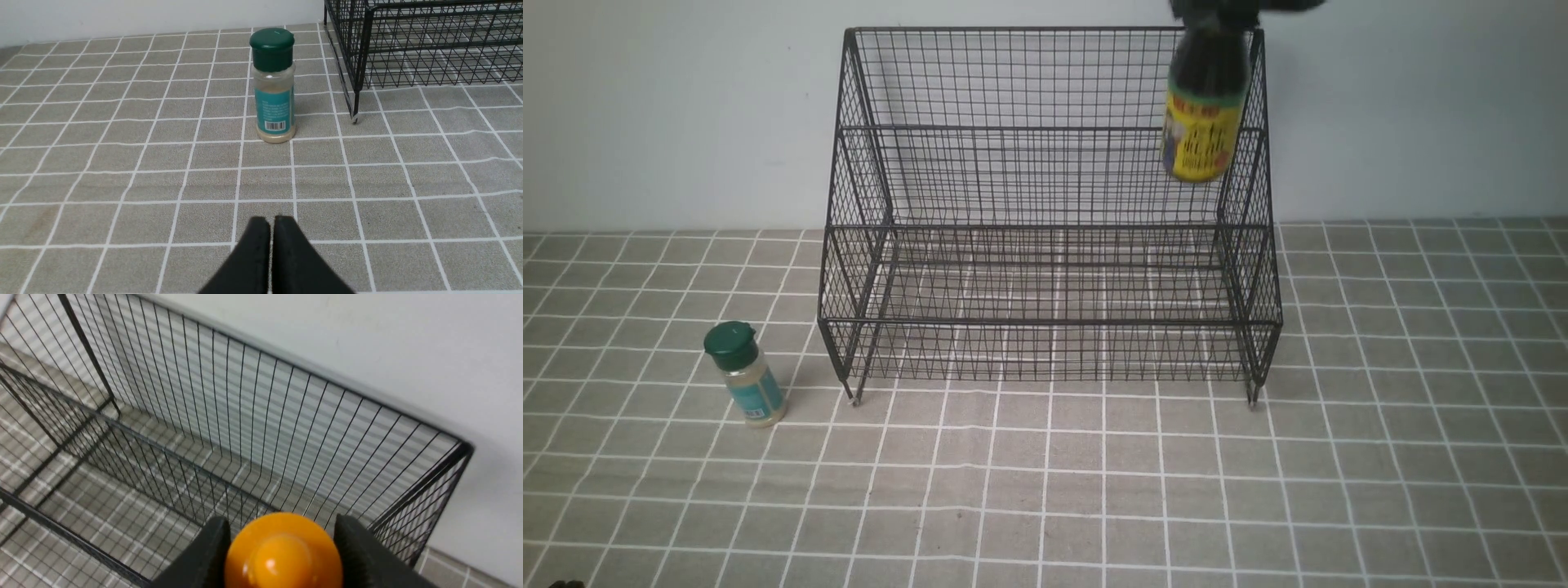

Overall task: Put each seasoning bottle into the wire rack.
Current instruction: Use the right arm to put the condiment bottle back on the shelf, then use the left arm to grab the condiment bottle closest to it

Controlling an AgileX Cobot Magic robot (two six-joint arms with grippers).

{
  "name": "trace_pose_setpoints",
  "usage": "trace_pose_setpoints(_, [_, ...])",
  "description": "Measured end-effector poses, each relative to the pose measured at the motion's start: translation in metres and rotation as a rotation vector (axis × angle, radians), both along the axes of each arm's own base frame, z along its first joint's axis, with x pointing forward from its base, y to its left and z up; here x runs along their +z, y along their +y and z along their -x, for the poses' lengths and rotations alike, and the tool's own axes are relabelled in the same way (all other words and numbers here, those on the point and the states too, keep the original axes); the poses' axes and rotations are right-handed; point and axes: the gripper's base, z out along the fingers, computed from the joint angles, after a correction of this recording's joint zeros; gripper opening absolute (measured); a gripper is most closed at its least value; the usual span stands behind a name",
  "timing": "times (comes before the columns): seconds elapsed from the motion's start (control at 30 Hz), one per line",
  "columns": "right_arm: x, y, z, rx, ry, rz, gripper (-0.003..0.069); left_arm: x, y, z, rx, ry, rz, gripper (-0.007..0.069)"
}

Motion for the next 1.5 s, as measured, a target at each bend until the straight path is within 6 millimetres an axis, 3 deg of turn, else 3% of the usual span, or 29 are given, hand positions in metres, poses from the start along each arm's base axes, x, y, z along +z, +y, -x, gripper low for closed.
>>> trace_pose_setpoints(0.57, [-0.082,0.012,-0.025,-0.025,0.310,0.104,0.0298,0.000,0.000,0.000,0.000,0.000,0.000,-0.0007])
trace_pose_setpoints(0.7, [-0.086,0.011,-0.024,-0.038,0.343,0.103,0.0310,0.000,0.000,0.000,0.000,0.000,0.000,-0.0007])
trace_pose_setpoints(0.83, [-0.077,0.010,-0.020,-0.045,0.332,0.083,0.0388,0.000,0.000,0.000,0.000,0.001,0.000,-0.0007])
trace_pose_setpoints(0.97, [-0.050,0.003,-0.012,-0.071,0.272,0.085,0.0465,0.000,0.000,0.000,0.000,0.001,0.000,-0.0007])
trace_pose_setpoints(1.13, [0.010,-0.017,0.015,-0.105,0.166,0.112,0.0479,0.000,0.000,0.000,0.000,0.001,0.000,-0.0007])
trace_pose_setpoints(1.17, [0.035,-0.024,0.027,-0.117,0.106,0.104,0.0465,0.000,0.000,0.000,0.000,0.001,0.000,-0.0007])
trace_pose_setpoints(1.27, [0.089,-0.045,0.066,-0.136,-0.036,0.066,0.0382,0.000,0.000,0.000,0.000,0.001,0.000,-0.0007])
trace_pose_setpoints(1.33, [0.110,-0.055,0.087,-0.140,-0.090,0.040,0.0318,0.000,0.000,0.000,0.000,0.001,0.000,-0.0007])
trace_pose_setpoints(1.4, [0.142,-0.073,0.127,-0.154,-0.177,-0.016,0.0213,0.000,0.000,0.000,0.000,0.001,0.000,-0.0007])
trace_pose_setpoints(1.43, [0.143,-0.074,0.130,-0.157,-0.180,-0.019,0.0192,0.000,0.000,0.000,0.000,0.001,0.000,-0.0007])
trace_pose_setpoints(1.5, [0.163,-0.093,0.170,-0.178,-0.244,-0.071,0.0087,0.000,0.000,0.000,0.000,0.001,0.000,-0.0007])
